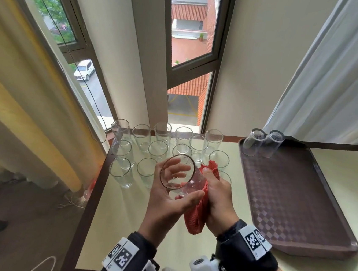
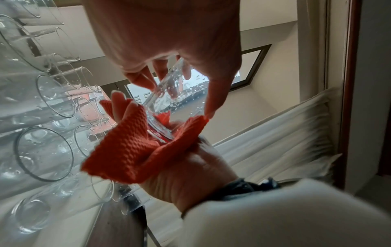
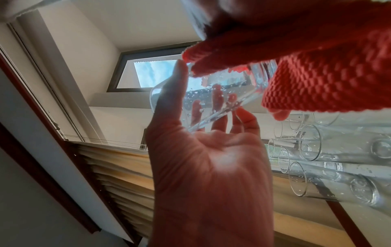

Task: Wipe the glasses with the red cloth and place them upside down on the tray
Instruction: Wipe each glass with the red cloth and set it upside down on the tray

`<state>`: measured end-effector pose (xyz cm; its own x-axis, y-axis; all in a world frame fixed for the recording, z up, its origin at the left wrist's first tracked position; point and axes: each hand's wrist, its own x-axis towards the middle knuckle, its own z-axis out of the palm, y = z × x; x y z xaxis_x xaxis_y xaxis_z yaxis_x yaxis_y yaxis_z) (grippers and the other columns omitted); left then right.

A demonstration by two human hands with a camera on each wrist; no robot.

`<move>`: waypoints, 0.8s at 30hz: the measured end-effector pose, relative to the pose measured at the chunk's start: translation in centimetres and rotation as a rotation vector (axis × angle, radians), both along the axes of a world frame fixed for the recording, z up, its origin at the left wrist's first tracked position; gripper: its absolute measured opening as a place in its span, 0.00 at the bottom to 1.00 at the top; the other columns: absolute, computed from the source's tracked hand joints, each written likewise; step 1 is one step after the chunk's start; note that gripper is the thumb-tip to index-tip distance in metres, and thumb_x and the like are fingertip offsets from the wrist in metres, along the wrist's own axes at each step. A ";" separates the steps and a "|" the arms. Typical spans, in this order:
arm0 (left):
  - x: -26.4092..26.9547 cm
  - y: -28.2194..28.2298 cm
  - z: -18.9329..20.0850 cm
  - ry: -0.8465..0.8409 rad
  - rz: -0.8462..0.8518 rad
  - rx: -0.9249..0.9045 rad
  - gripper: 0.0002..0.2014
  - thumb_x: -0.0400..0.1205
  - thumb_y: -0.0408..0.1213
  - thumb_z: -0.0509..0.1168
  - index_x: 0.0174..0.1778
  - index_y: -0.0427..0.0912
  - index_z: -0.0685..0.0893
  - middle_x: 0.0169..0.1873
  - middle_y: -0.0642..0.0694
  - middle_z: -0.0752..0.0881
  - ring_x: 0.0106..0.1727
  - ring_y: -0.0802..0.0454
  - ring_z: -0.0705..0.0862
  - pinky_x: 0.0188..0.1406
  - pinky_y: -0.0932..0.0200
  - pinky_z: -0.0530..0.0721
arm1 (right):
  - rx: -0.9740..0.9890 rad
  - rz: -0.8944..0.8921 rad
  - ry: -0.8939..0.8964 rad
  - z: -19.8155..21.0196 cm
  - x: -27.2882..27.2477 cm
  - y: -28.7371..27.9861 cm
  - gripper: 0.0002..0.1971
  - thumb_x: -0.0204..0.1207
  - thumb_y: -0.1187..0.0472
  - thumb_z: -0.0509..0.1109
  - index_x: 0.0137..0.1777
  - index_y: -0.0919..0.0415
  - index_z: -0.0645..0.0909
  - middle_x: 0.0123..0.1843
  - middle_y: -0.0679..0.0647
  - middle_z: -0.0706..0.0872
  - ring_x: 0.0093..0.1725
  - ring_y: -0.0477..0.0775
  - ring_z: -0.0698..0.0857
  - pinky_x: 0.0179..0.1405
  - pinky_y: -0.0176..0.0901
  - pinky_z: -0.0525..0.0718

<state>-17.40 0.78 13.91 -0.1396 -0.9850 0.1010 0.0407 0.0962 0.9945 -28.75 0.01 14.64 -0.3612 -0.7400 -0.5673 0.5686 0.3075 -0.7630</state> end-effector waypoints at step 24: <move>2.1 -0.4 -1.0 -0.364 -0.333 0.182 0.38 0.55 0.59 0.81 0.56 0.56 0.69 0.39 0.47 0.89 0.33 0.57 0.81 0.38 0.56 0.83 | -0.326 0.268 -0.068 -0.7 -5.3 2.9 0.31 0.62 0.65 0.56 0.67 0.71 0.79 0.63 0.73 0.86 0.68 0.76 0.81 0.71 0.70 0.77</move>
<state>-15.29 0.37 12.87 -0.4426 -0.8782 -0.1811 -0.3116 -0.0388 0.9494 -34.01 2.89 13.94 -0.1014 -0.9471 -0.3044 0.5540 0.2004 -0.8080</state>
